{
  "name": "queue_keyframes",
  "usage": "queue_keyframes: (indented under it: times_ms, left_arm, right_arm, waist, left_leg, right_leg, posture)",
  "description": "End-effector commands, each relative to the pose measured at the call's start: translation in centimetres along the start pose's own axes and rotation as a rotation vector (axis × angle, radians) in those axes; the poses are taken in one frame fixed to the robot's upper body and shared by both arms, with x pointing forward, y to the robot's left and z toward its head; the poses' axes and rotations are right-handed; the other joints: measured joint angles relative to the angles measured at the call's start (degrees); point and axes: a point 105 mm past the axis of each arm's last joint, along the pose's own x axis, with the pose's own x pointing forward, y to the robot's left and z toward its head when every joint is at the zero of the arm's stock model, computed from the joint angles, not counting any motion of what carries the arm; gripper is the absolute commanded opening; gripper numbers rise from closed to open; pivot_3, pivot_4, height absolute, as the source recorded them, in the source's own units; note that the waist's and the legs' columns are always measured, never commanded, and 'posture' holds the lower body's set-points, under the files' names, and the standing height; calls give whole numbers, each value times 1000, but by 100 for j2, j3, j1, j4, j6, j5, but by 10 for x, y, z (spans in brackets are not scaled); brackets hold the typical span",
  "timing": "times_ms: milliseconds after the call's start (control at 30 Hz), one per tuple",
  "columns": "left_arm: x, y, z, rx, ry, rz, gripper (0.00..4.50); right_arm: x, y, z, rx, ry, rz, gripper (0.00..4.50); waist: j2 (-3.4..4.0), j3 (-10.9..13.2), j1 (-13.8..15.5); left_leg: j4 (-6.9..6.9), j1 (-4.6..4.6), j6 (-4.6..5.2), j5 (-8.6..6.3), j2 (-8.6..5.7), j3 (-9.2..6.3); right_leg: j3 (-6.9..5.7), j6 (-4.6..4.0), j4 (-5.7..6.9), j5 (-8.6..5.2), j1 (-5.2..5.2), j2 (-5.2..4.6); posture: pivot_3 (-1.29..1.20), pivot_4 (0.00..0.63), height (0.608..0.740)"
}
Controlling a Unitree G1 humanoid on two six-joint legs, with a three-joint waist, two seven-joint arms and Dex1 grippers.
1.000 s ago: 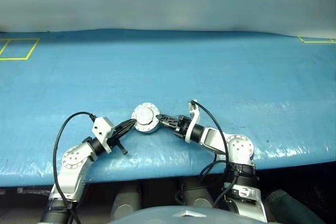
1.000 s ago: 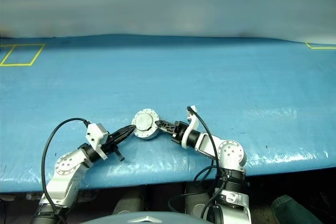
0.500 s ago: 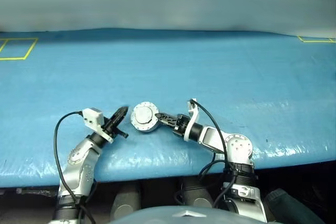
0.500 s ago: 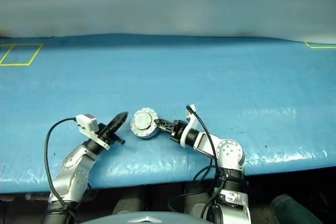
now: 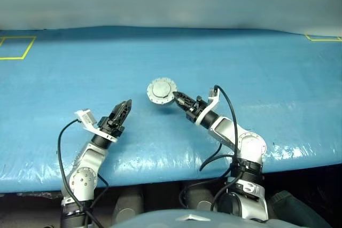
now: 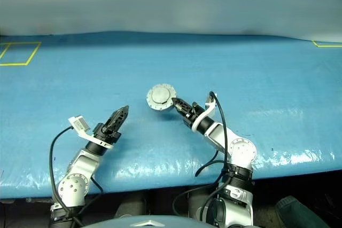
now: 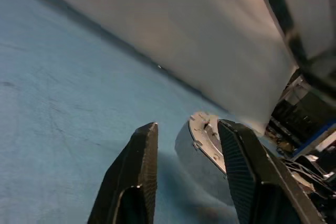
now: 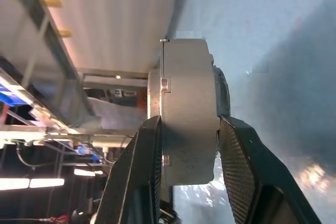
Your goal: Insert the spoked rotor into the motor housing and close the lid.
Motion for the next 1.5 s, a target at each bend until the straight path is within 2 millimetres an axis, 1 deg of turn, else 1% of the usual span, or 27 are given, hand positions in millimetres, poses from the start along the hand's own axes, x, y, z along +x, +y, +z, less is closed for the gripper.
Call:
queue_keyframes:
  times_ms: [33, 100, 133, 233, 433, 533, 667, 767, 967, 1000, 1033, 1100, 1167, 1200, 1267, 1367, 1467, 1500]
  left_arm:
    - [7, -21, 2, -156, -39, -96, 3642]
    - [9, -28, 0, -246, -40, -135, 4330]
    - [10, -34, -2, -291, -34, -169, 4477]
    - [13, -43, -2, -368, -29, -218, 4477]
    - [18, -51, 2, -453, -65, -277, 4477]
    - [20, -51, 6, -474, -100, -281, 4477]
    - [25, -47, 9, -457, -124, -260, 4477]
    - [28, -45, 2, -402, -83, -247, 4477]
    - [29, -48, -5, -382, -56, -263, 4477]
    - [29, -48, -5, -375, -55, -267, 4112]
    - [28, -48, -6, -372, -58, -265, 3925]
    - [27, -45, -4, -377, -79, -255, 3220]
    - [26, -43, -2, -381, -93, -248, 2662]
    - [25, -43, -2, -384, -96, -248, 2497]
    - [25, -42, -2, -388, -101, -241, 2497]
    - [28, -35, -3, -404, -96, -186, 2497]
    - [29, -34, -4, -398, -85, -175, 2497]
    - [29, -34, -4, -396, -85, -171, 2497]
  right_arm:
    - [9, 55, -1, -2, -1, 238, 1235]
    - [9, 61, -3, 4, 14, 269, 1235]
    - [9, 64, -5, 5, 30, 285, 1235]
    - [8, 67, -11, 5, 64, 305, 1235]
    - [7, 67, -24, -5, 124, 305, 1235]
    - [6, 67, -29, -9, 145, 310, 1235]
    - [3, 68, -40, -28, 186, 320, 1235]
    - [2, 68, -45, -37, 200, 322, 1235]
    - [2, 72, -52, -53, 216, 334, 1235]
    - [2, 72, -53, -54, 216, 334, 1235]
    - [2, 72, -53, -56, 215, 333, 1235]
    - [2, 72, -53, -58, 213, 330, 1235]
    - [3, 72, -53, -59, 211, 327, 1235]
    - [3, 72, -53, -59, 212, 326, 1235]
    - [3, 71, -53, -54, 212, 324, 1235]
    - [5, 69, -53, -51, 208, 308, 1235]
    - [5, 68, -51, -95, 199, 299, 1235]
    - [5, 66, -51, -118, 197, 286, 1579]
  waist:
    - [0, 0, 4]
    - [1, 1, 8]
    - [1, 1, 8]
    - [2, 1, 7]
    - [1, 1, 10]
    - [1, 1, 17]
    - [1, 1, 28]
    - [1, 0, 32]
    - [0, 0, 36]
    - [0, 0, 37]
    - [0, 0, 37]
    - [0, 0, 44]
    - [0, 0, 46]
    - [0, 0, 46]
    - [0, 0, 47]
    - [0, 0, 52]
    - [0, 0, 55]
    - [0, 0, 53]
  left_leg:
    - [0, -2, 2, -1, 0, -1]
    - [-1, -4, 5, -3, 1, -5]
    - [-1, -6, 5, -3, 1, -7]
    - [0, -6, 5, -3, 0, -6]
    - [9, -3, 5, -3, -1, -6]
    - [9, -5, 5, -3, -2, -6]
    - [9, -5, 5, -3, -2, -7]
    - [11, -5, 5, -3, -3, -6]
    - [12, -5, 4, -3, -4, -6]
    - [13, -4, 4, -3, -4, -7]
    - [13, -4, 4, -3, -4, -7]
    - [15, -3, 4, -3, -4, -7]
    - [17, -5, 4, -3, -4, -7]
    - [17, -5, 4, -3, -4, -7]
    - [17, -5, 4, -3, -4, -8]
    - [20, -4, 4, -3, -4, -8]
    - [24, -5, 5, -3, -5, -8]
    - [25, -5, 5, -3, -5, -8]
  right_leg:
    - [0, 0, 0, 0, -1, 0]
    - [-3, -1, 1, -1, -3, 2]
    - [-4, -2, 0, -1, -4, 2]
    - [-4, -3, 0, -2, -4, 1]
    - [-4, -4, 1, -2, 2, 2]
    - [-4, -4, 0, -2, 2, 1]
    - [-4, -4, 0, -2, 2, 2]
    - [-3, -4, 0, -1, 3, 2]
    - [-3, -4, 0, -1, 4, 1]
    - [-3, -4, 0, -1, 4, 1]
    - [-3, -4, 1, -1, 4, 2]
    - [-3, -3, 1, -1, 6, 1]
    - [-3, -2, 0, 0, 6, 1]
    - [-3, -2, 0, 0, 6, 0]
    - [-3, -2, 1, 0, 6, 1]
    - [-3, -1, 1, 0, 7, 1]
    - [-3, 0, 1, 1, 9, 1]
    - [-3, 1, 1, 1, 10, 1]
  posture:
    - [0, 150, 740]
    - [0, 150, 740]
    - [0, 150, 740]
    - [0, 150, 740]
    - [0, 150, 740]
    - [0, 150, 740]
    - [0, 150, 740]
    - [0, 150, 740]
    - [0, 150, 740]
    - [0, 150, 740]
    - [0, 150, 740]
    - [0, 150, 740]
    - [0, 150, 740]
    - [0, 150, 740]
    - [0, 150, 740]
    - [0, 150, 740]
    - [0, 150, 740]
    - [0, 150, 740]
